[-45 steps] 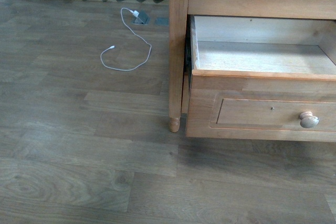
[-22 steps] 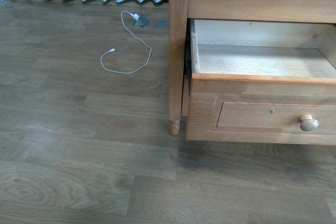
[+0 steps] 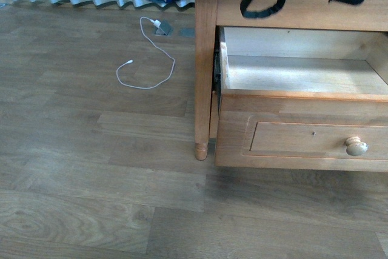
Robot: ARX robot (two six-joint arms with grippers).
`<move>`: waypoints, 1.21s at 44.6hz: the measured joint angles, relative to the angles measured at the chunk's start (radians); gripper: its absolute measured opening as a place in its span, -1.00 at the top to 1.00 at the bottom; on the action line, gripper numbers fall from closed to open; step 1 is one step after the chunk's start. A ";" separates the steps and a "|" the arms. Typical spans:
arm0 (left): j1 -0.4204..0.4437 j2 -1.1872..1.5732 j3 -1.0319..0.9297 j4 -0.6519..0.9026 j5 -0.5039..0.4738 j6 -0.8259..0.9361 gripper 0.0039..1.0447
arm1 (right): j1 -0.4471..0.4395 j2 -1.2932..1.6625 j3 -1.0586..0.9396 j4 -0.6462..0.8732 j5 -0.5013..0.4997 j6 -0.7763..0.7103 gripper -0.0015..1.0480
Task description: Put charger into drawer
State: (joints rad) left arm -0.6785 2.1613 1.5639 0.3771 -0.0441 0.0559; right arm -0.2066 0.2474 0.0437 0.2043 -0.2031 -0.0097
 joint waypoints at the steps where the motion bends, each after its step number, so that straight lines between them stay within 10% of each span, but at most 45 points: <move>1: -0.006 0.023 0.008 -0.006 0.000 0.000 -0.13 | 0.000 0.000 0.000 0.000 0.000 0.000 -0.84; 19: -0.016 0.326 0.293 -0.140 -0.080 -0.021 -0.15 | 0.000 0.000 0.000 0.000 0.000 0.000 -0.84; 27: -0.014 0.367 0.348 -0.140 -0.152 -0.039 -0.78 | 0.000 0.000 0.000 0.000 0.000 0.000 -0.84; 54: 0.014 -0.193 -0.180 0.163 -0.378 -0.049 -0.89 | 0.000 -0.001 0.000 0.000 0.000 0.000 -0.84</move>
State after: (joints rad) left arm -0.6643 1.9686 1.3838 0.5400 -0.4217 0.0071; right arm -0.2066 0.2466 0.0437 0.2043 -0.2031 -0.0097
